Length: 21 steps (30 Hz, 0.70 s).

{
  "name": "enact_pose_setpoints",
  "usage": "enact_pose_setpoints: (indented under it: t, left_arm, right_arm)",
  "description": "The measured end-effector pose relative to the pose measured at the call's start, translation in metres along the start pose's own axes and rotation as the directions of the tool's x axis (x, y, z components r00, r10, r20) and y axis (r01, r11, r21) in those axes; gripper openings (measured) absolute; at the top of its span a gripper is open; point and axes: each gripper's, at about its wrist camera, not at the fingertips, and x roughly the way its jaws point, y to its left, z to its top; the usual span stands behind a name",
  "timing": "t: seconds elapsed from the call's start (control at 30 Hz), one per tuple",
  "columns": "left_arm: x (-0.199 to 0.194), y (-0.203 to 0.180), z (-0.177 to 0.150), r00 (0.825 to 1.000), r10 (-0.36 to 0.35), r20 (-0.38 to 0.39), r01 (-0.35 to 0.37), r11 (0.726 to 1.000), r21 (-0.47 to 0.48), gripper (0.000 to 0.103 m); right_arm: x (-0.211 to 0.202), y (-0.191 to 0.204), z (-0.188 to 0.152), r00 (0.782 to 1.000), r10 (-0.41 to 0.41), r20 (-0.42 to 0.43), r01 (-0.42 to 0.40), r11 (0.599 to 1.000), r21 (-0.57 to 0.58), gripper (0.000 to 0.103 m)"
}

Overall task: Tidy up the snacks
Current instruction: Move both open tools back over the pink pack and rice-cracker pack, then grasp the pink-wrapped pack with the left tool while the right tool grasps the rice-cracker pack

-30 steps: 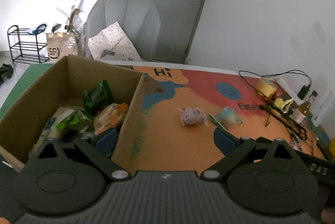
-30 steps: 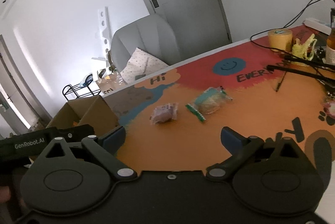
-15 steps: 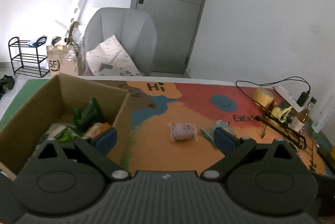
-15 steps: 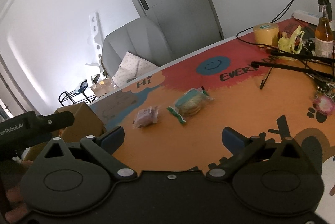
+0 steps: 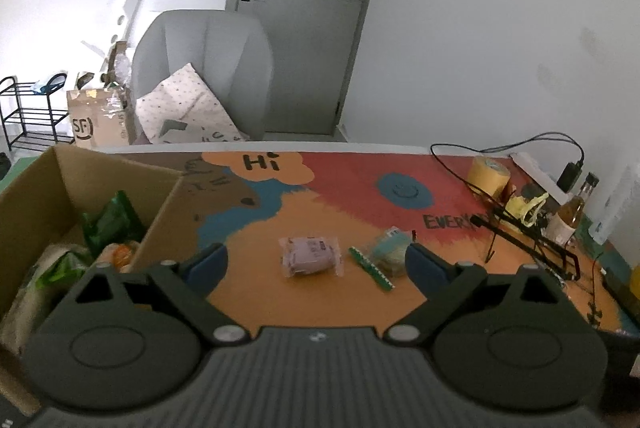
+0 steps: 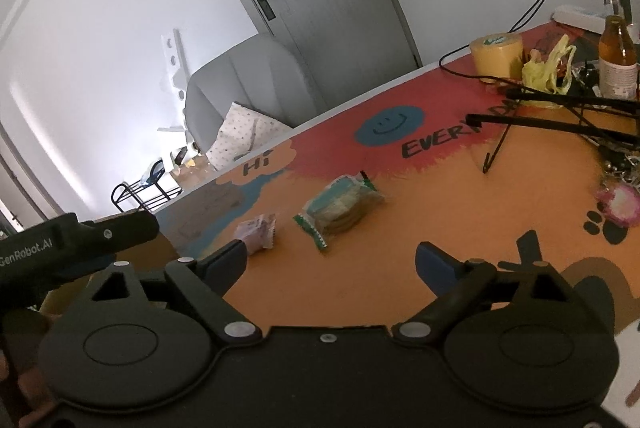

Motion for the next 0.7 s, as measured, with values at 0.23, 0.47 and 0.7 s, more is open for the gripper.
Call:
enact_pose_setpoints:
  t: [0.23,0.47,0.7]
  left_arm:
    - [0.027,-0.004,0.005,1.000,0.009,-0.020,-0.009,1.000,0.007,0.090]
    - [0.059,-0.006,0.006,0.998,0.034,-0.059,-0.033,0.999,0.020,0.084]
    - [0.094,-0.004,0.003,0.992,0.056,-0.110,-0.055,0.998,0.017,0.076]
  right_arm:
    - [0.023,-0.003,0.013,1.000,0.012,-0.016,-0.011,1.000,0.014,0.087]
    - [0.046,-0.006,0.026,0.999,0.012,-0.040,-0.013,0.999,-0.031,0.087]
    - [0.072,-0.008,0.034,0.996,0.011,-0.085,-0.022,0.991,-0.135,0.087]
